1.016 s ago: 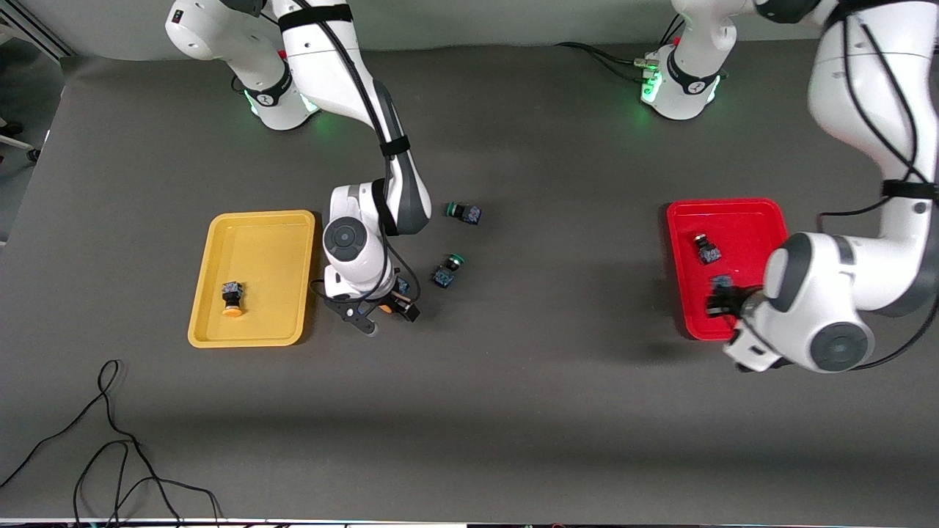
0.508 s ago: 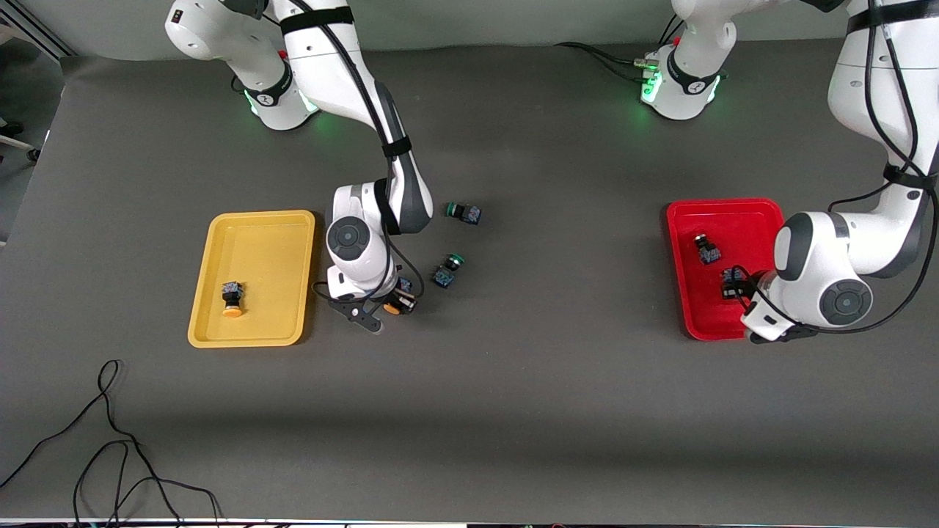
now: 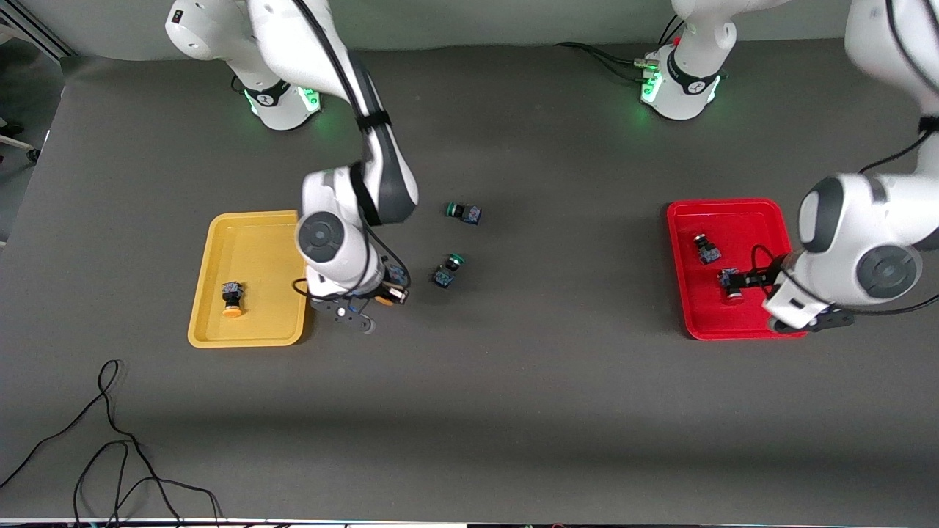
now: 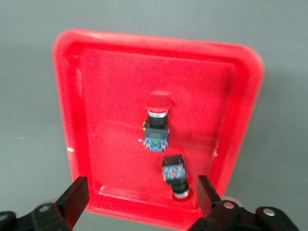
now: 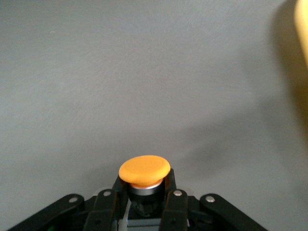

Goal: Place red and yellow buttons in trays
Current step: 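Carry the second yellow button to the yellow tray with the right gripper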

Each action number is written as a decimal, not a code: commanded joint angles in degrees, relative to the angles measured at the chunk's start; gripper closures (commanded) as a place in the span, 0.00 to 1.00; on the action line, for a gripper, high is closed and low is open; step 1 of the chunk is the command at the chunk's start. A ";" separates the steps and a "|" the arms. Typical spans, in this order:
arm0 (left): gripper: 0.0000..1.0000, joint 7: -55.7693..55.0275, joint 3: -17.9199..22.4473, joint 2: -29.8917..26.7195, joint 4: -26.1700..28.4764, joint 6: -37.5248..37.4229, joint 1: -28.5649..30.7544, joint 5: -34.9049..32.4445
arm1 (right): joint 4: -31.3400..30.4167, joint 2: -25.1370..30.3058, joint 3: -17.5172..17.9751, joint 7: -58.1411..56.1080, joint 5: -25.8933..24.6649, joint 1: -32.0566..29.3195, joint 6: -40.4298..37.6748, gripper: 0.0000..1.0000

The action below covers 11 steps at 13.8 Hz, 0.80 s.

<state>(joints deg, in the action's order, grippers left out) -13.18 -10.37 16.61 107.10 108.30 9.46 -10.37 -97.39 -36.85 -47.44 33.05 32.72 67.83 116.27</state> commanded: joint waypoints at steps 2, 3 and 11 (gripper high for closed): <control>0.00 4.12 0.61 -14.03 1.97 -4.92 -0.67 3.14 | -0.34 12.04 -2.47 -12.27 -10.03 -0.68 -10.16 0.84; 0.00 4.65 0.70 -16.94 2.32 -6.77 -0.32 5.86 | -0.61 13.28 -5.01 -17.53 -10.83 -0.60 -12.18 0.84; 0.00 9.14 0.62 -22.85 -7.52 -13.55 -0.85 7.73 | -15.95 15.14 -22.61 -59.31 -11.55 -0.59 -3.91 0.84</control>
<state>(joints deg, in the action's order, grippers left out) -5.78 -10.12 -7.74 102.76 96.36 9.08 -3.10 -106.03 -22.62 -69.92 -21.59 21.31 65.99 104.55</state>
